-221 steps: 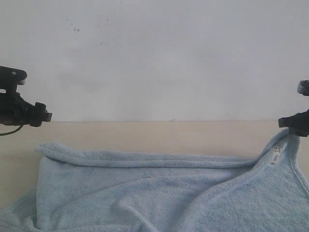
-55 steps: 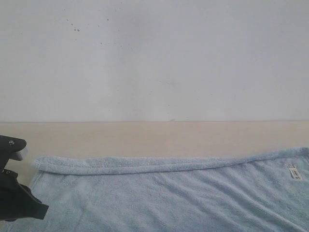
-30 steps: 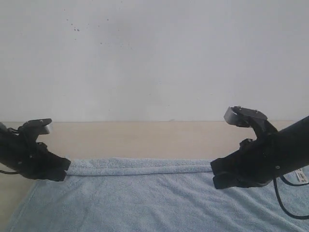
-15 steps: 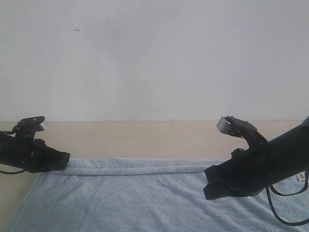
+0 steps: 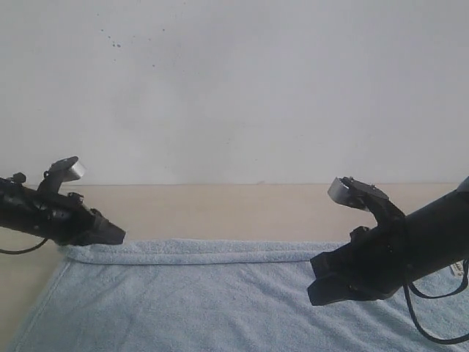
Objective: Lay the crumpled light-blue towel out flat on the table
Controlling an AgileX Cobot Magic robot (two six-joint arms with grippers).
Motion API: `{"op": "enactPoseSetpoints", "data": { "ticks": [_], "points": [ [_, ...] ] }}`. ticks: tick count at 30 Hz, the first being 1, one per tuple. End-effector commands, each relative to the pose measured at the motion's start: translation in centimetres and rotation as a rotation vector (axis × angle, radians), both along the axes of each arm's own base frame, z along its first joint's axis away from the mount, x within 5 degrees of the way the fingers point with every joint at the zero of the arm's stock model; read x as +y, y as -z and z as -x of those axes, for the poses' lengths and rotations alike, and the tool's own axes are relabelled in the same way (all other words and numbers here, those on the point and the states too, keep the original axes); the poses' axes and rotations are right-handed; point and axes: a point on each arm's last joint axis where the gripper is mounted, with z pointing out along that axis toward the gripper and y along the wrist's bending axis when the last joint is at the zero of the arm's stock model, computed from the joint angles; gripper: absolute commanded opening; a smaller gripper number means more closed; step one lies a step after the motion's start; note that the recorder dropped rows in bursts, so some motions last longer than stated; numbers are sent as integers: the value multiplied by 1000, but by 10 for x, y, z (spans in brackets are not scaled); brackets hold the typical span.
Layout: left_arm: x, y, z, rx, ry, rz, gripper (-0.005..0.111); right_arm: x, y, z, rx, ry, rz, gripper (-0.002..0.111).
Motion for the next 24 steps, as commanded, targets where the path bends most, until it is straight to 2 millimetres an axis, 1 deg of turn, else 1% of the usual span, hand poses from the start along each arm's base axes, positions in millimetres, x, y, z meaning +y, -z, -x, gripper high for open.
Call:
{"op": "enactPoseSetpoints", "data": {
  "ticks": [1, 3, 8, 11, 13, 17, 22, 24],
  "points": [
    [6, 10, 12, 134, 26, -69, 4, 1, -2, -1, -12, -7, -5, 0],
    [6, 15, 11, 135, -23, -62, 4, 1, -2, 0, -9, -10, -7, 0],
    [12, 28, 6, 129, -85, -108, 4, 2, -3, 0, 1, -7, -26, 0],
    [19, 31, -4, 86, -211, -140, 4, 4, -4, 3, 24, -21, -53, 0],
    [25, 29, -11, 43, -293, -170, 4, 5, -5, 4, 37, -31, -69, 0],
    [33, 20, -24, -32, -362, -222, 4, 7, -7, 5, 52, -38, -95, 0],
    [37, 3, -40, -118, -400, -241, 4, 7, -7, 6, 59, -45, -101, 0],
    [35, -3, -44, -141, -371, -224, 4, 7, -7, 6, 62, -48, -103, 0]
  ]
}}
